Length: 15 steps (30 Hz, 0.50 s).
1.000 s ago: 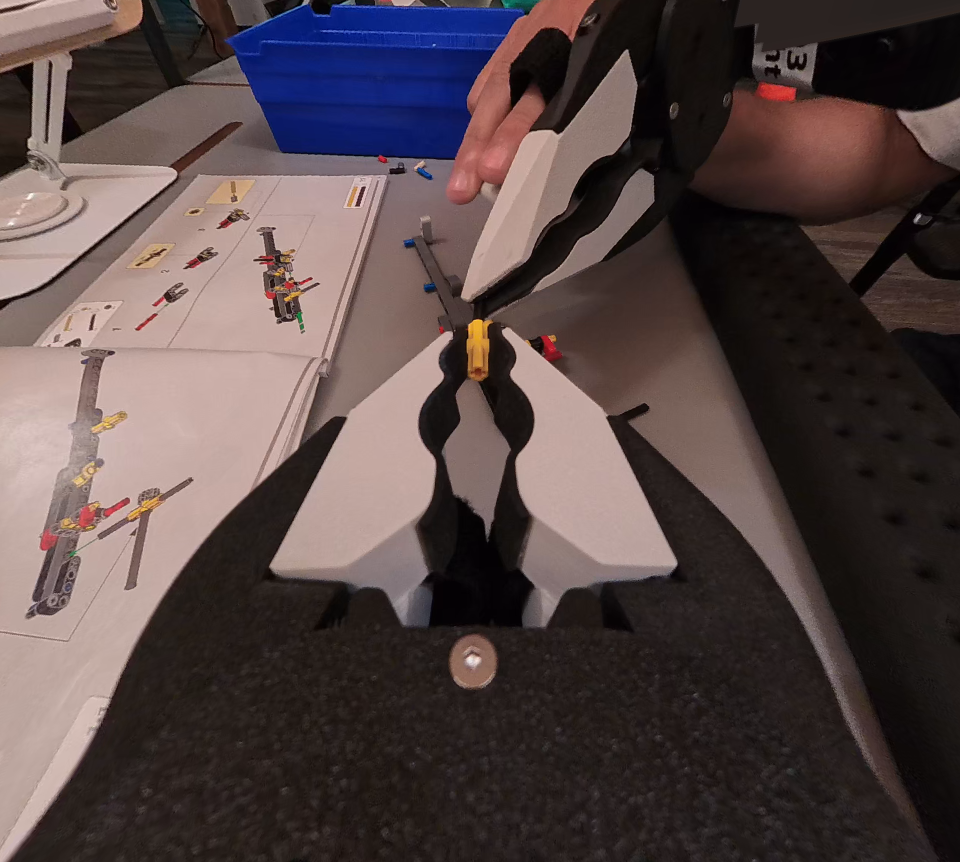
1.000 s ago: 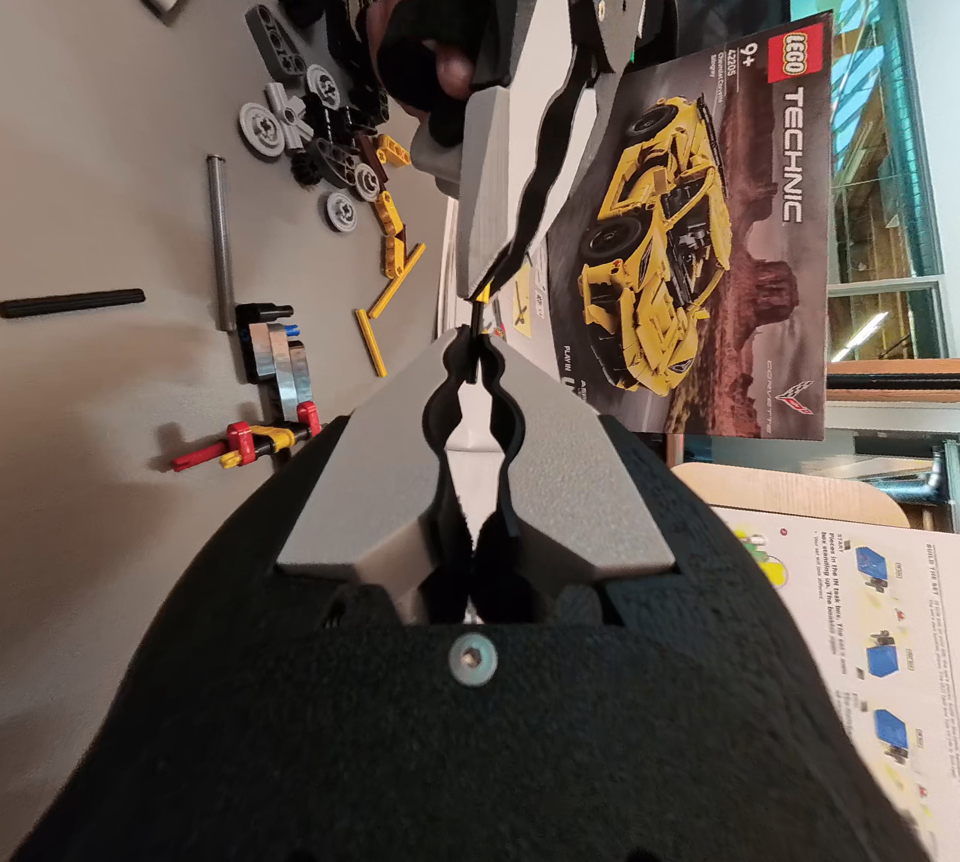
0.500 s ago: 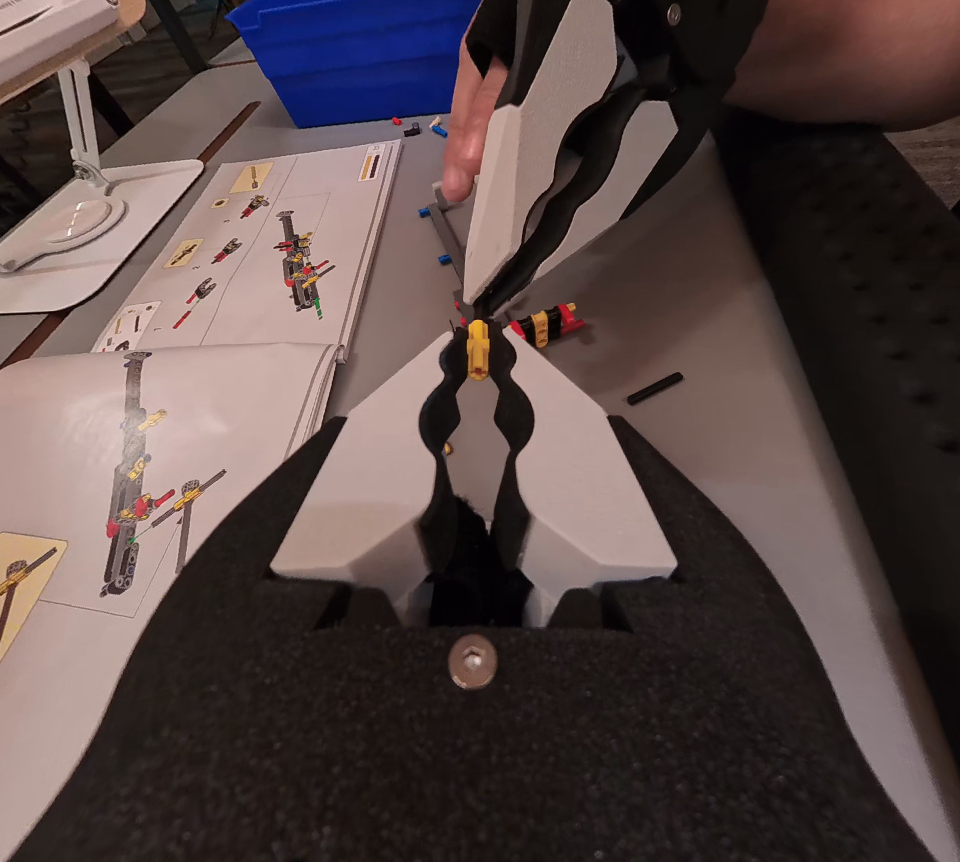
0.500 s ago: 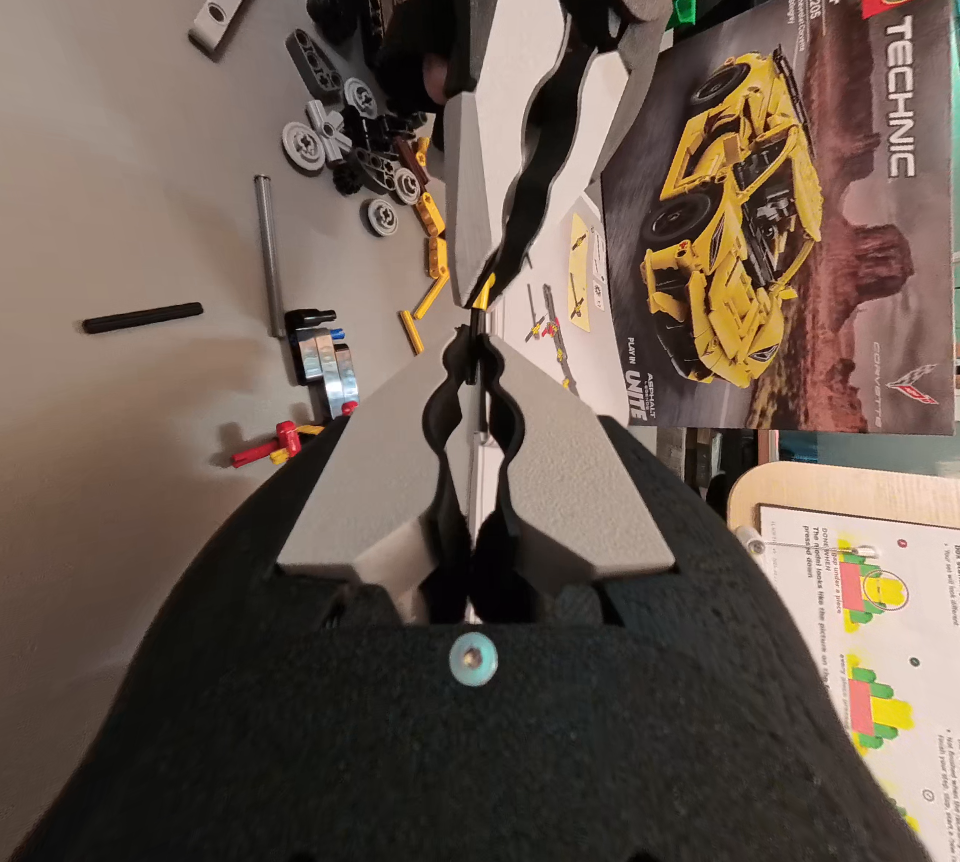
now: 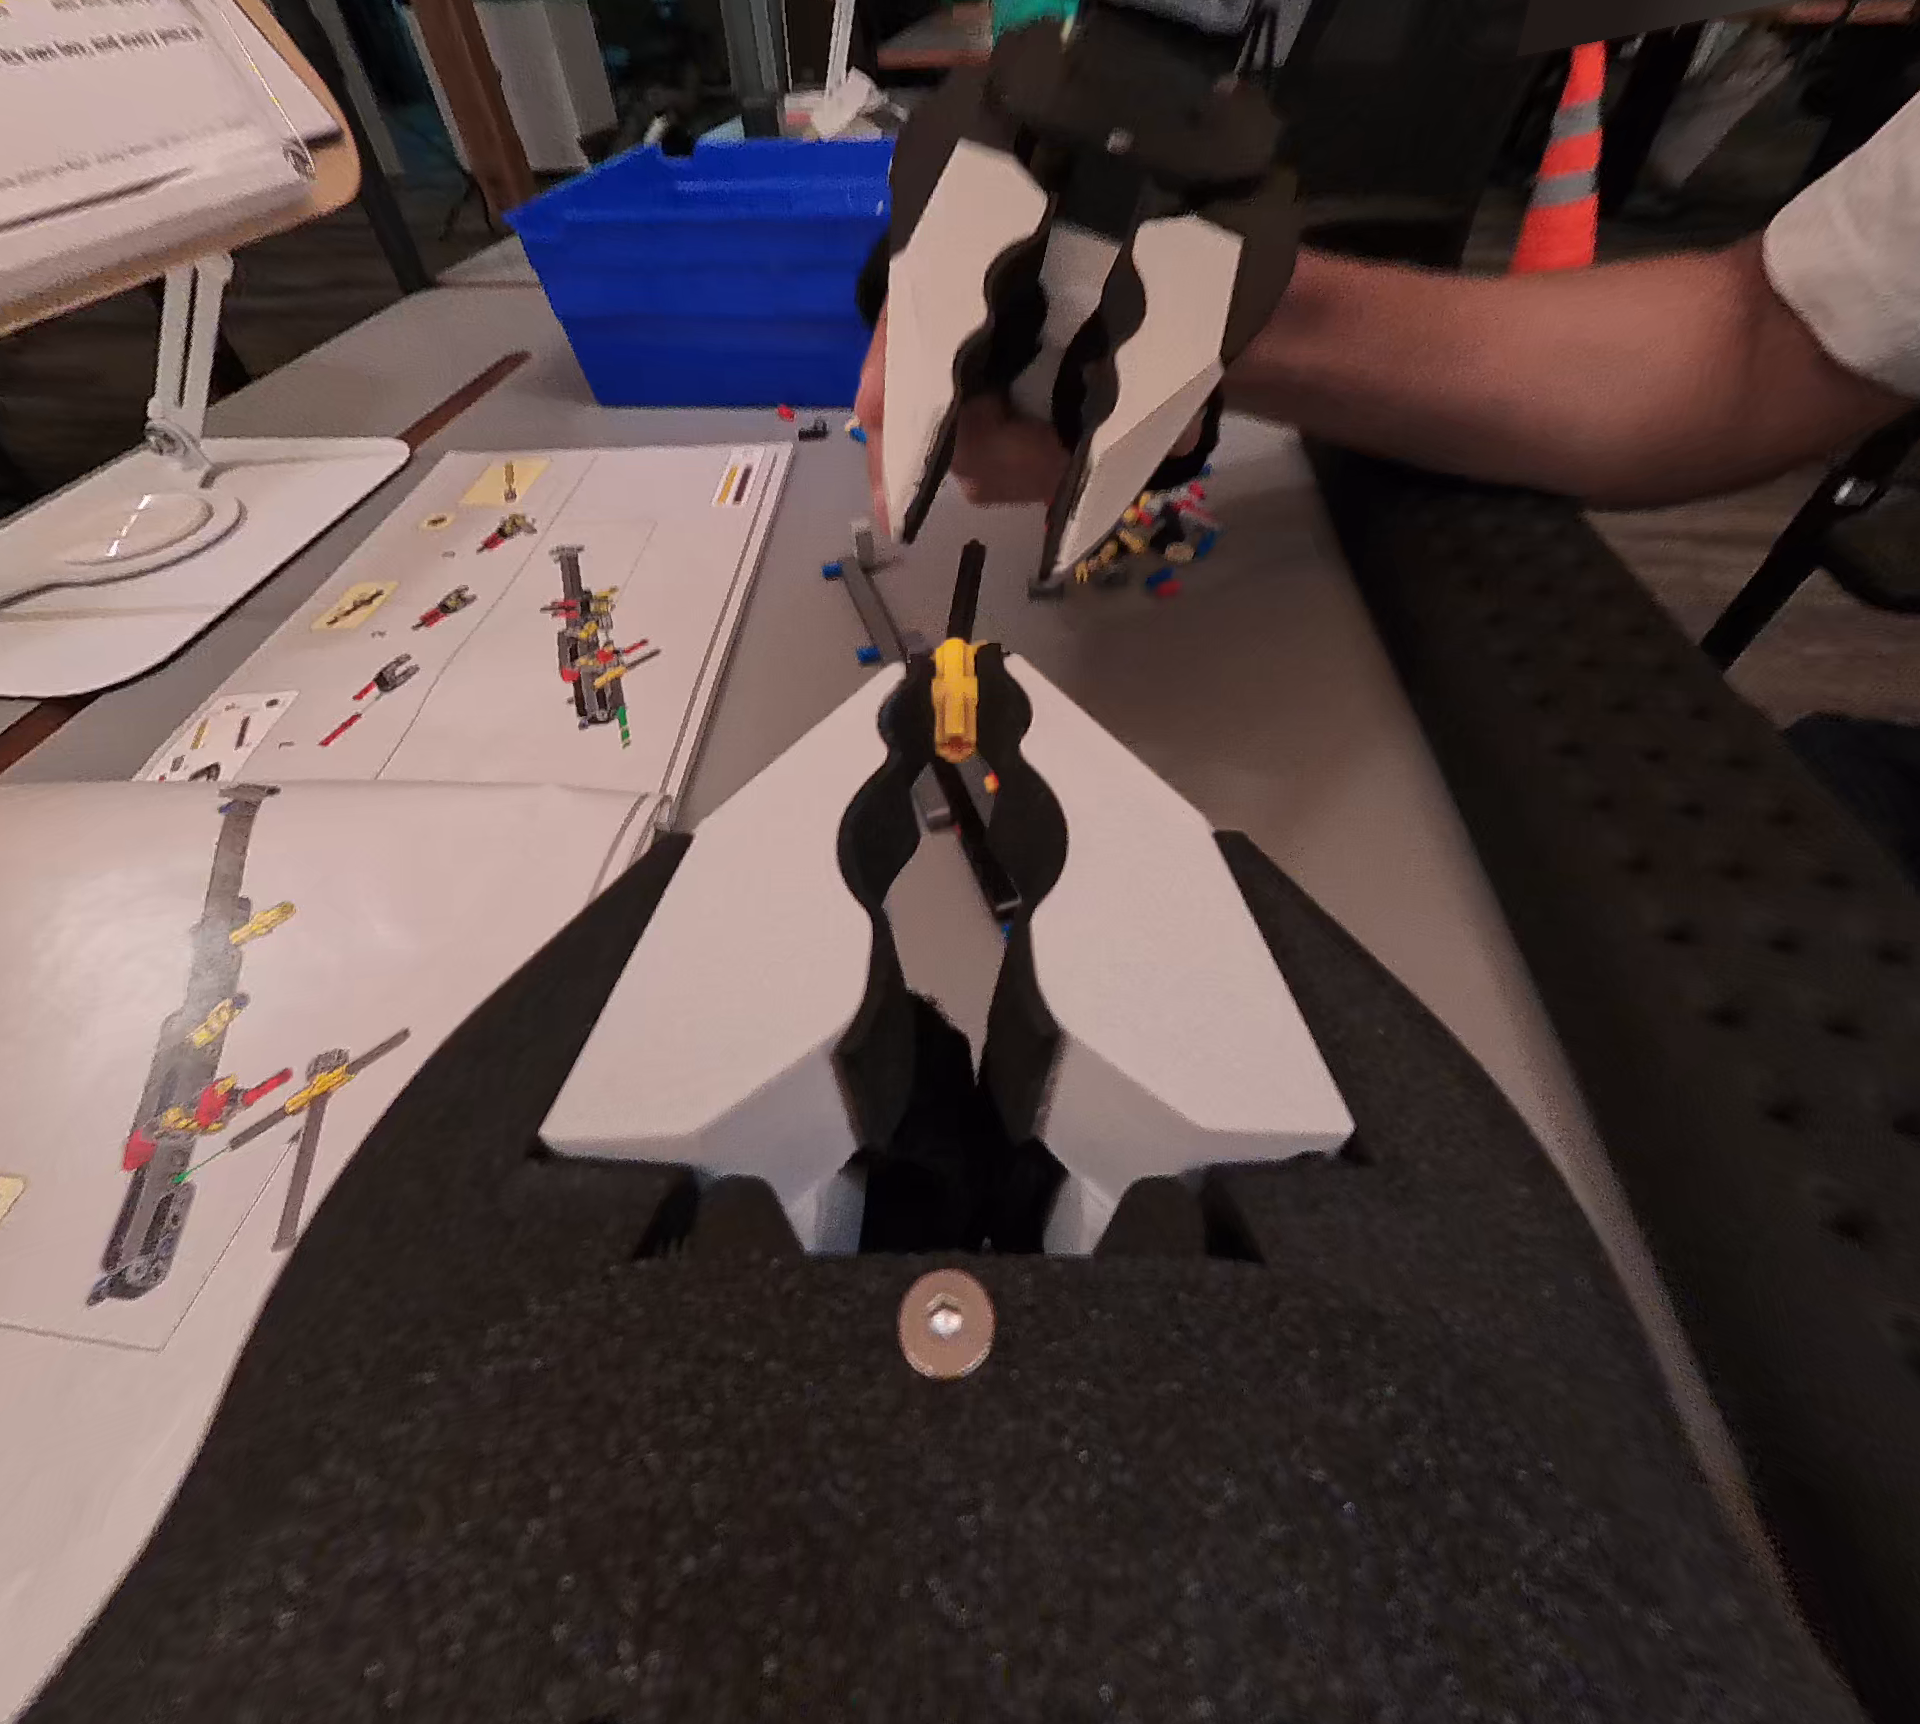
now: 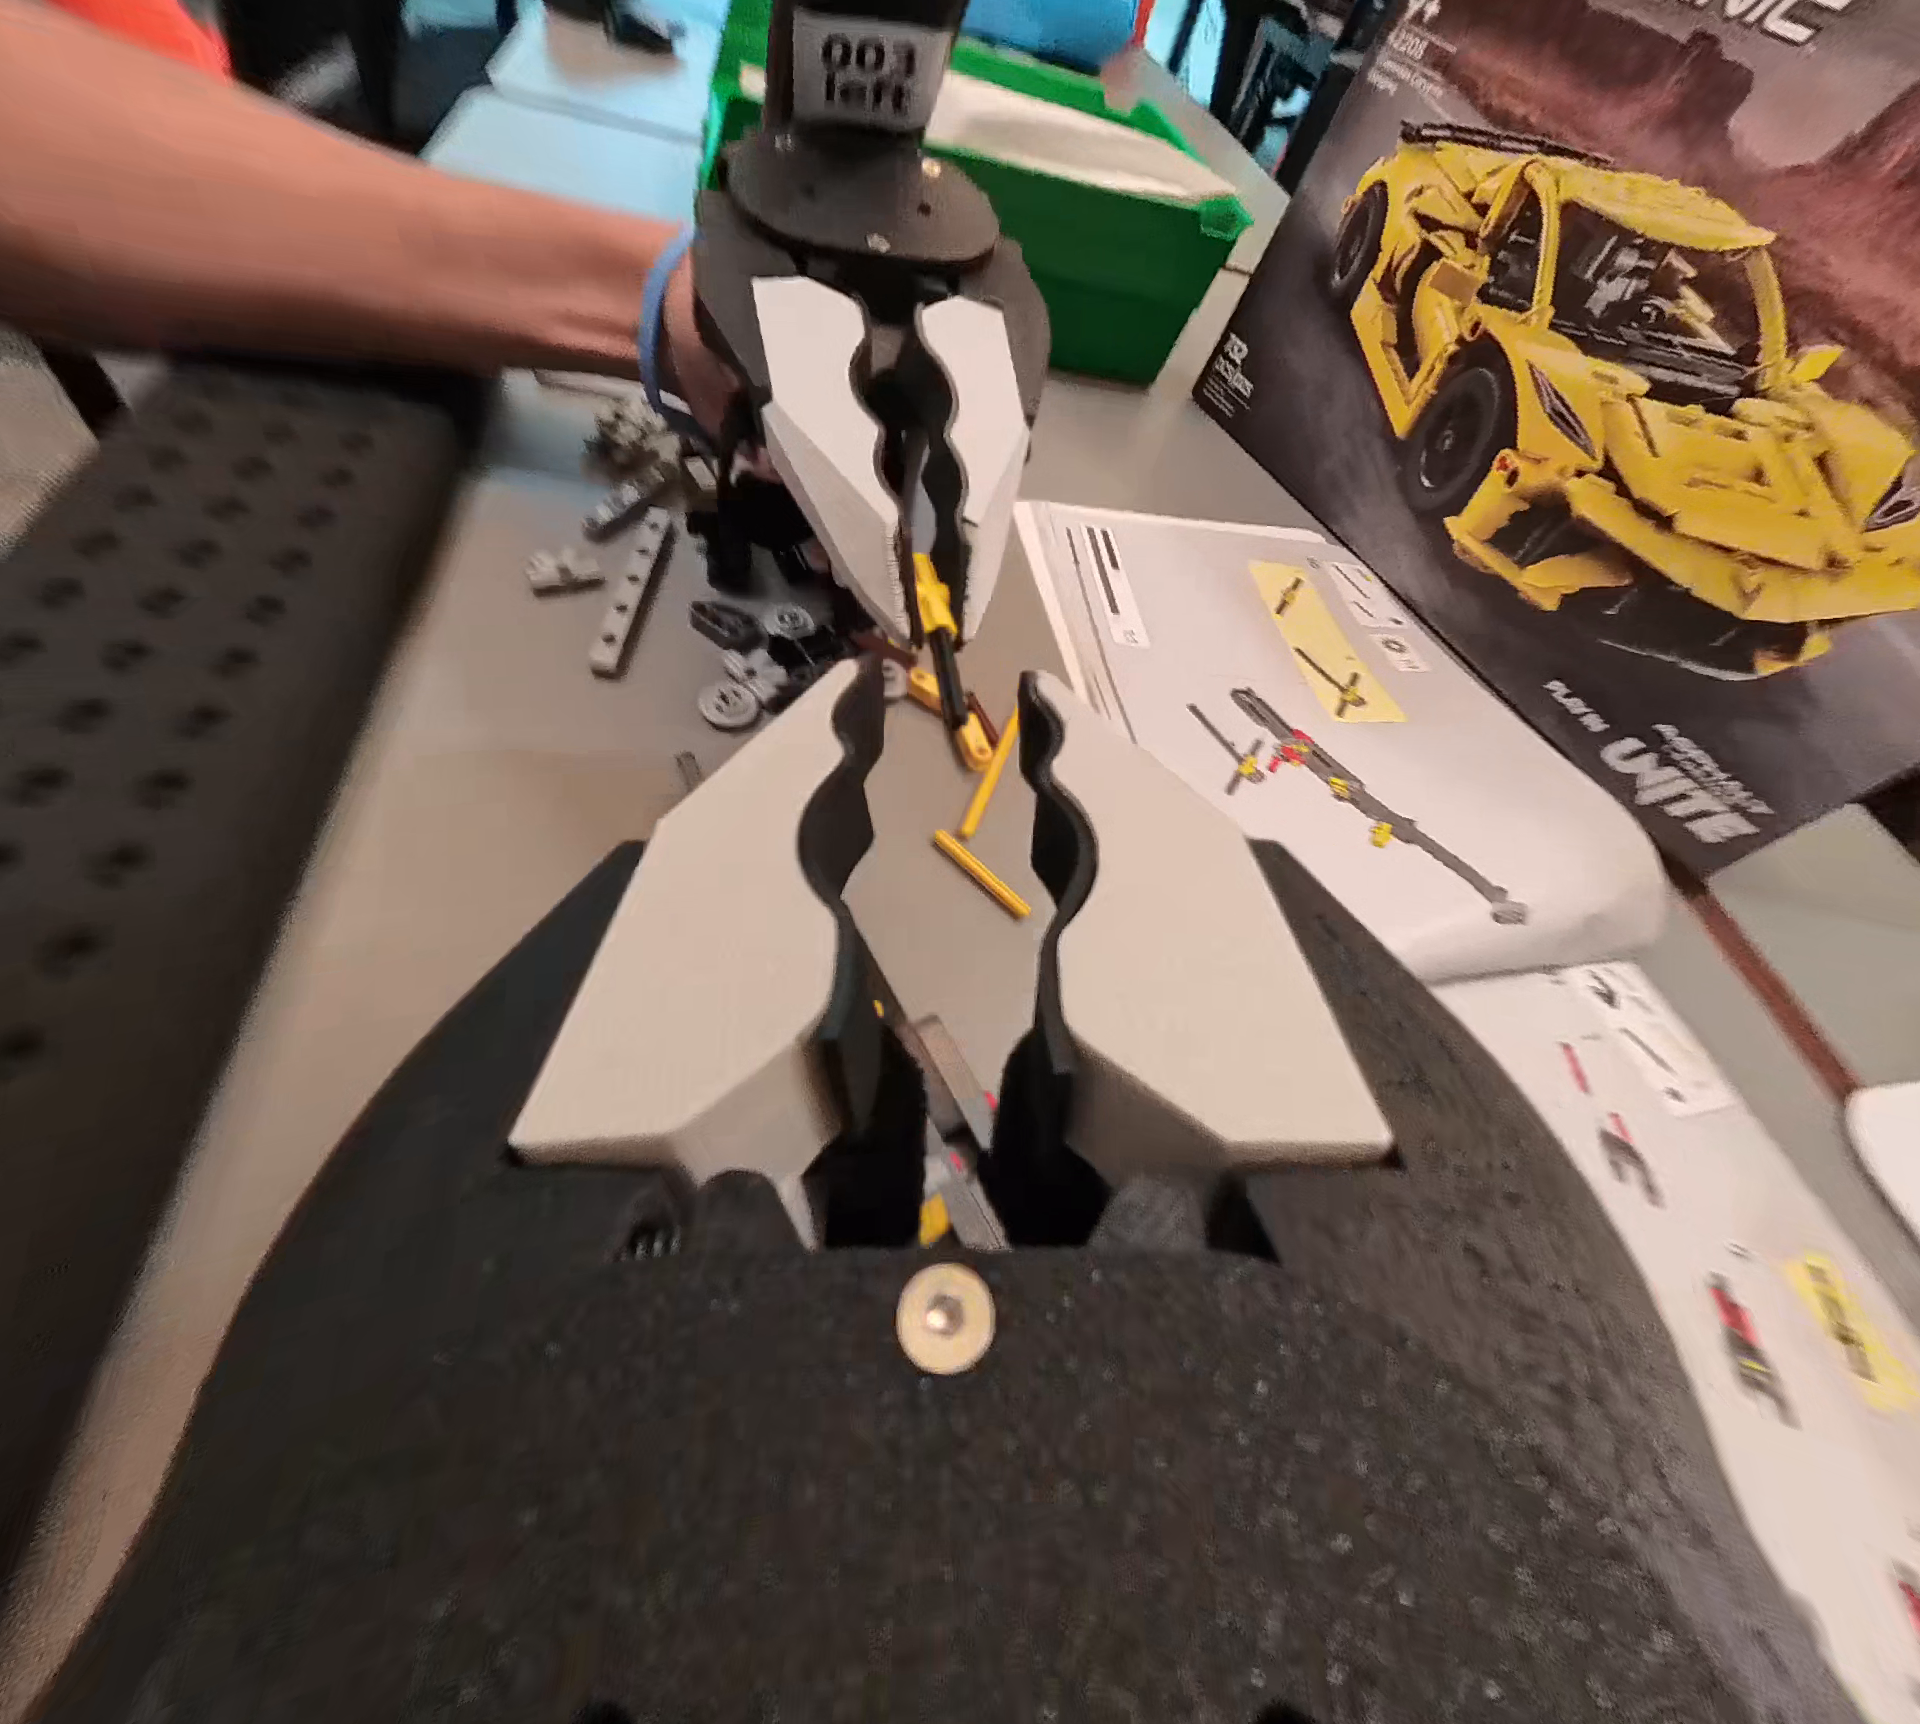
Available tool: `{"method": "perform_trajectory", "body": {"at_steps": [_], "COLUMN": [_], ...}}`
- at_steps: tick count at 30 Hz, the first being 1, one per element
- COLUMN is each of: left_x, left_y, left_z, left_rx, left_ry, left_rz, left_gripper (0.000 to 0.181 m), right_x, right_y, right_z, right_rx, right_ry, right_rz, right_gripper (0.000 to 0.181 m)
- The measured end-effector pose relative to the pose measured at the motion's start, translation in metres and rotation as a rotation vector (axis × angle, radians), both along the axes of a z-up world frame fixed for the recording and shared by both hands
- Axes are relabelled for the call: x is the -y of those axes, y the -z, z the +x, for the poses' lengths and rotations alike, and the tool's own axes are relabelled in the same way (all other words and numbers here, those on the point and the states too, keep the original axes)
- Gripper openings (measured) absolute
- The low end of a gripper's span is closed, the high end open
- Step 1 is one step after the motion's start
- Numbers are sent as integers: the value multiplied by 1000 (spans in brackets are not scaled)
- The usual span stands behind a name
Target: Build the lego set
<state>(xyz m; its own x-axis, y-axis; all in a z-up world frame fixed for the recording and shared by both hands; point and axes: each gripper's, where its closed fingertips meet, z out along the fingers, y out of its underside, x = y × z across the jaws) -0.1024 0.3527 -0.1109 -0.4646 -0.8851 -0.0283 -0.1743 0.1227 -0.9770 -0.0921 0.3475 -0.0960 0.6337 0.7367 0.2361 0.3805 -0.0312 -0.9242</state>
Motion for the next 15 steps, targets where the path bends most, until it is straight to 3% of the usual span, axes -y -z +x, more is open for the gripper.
{"method": "perform_trajectory", "body": {"at_steps": [6,15], "left_x": [1,3], "left_y": [-14,-13], "left_z": [-3,-3], "left_rx": [49,40], "left_ry": [18,28], "left_rz": [-62,-55], "left_gripper": [6,6], "right_x": [3,-2], "right_y": [-12,2], "right_z": [-8,-7], "right_rx": [-191,-120], "right_ry": [-79,-48], "right_rz": [-32,-46], "right_gripper": [14,14]}}
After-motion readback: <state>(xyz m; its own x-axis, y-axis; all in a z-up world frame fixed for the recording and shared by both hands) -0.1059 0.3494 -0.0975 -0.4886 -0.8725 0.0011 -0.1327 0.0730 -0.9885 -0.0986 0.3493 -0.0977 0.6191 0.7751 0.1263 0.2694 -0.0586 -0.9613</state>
